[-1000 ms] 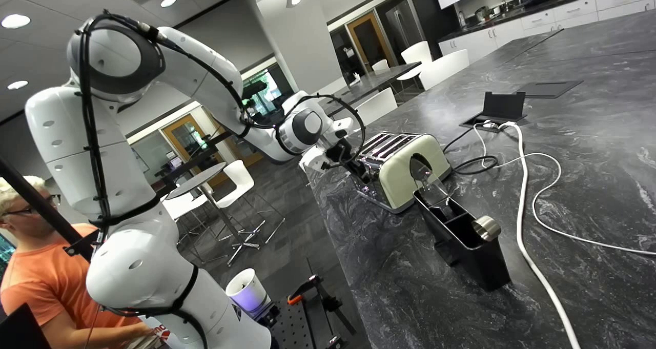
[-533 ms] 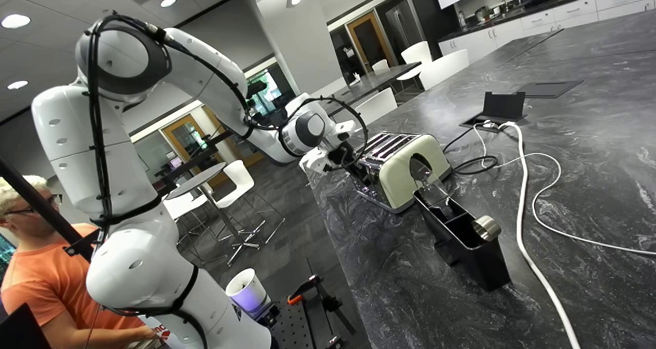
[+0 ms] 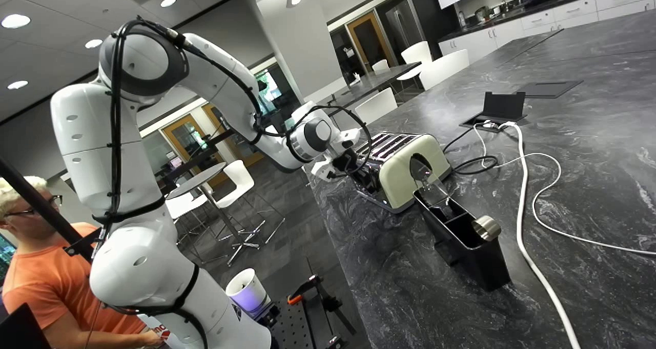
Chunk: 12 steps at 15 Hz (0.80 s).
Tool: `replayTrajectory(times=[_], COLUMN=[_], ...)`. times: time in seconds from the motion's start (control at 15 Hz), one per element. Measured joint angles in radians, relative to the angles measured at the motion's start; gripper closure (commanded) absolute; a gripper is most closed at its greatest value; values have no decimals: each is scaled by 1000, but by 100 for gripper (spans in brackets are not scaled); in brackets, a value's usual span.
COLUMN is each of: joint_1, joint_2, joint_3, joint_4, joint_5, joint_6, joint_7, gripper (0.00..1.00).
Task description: Push down the right toaster lever
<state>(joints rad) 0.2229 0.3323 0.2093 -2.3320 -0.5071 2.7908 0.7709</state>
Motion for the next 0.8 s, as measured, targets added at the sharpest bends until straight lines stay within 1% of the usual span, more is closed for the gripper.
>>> replayTrajectory(times=[0.47,0.8], joint_1=[28,52], joint_2=[11,-21], joint_3=[-25,-48], joint_4=[6,-4], joint_5=[-13,-63], joint_6=[0,7], joint_7=[30,107], gripper=[100,100])
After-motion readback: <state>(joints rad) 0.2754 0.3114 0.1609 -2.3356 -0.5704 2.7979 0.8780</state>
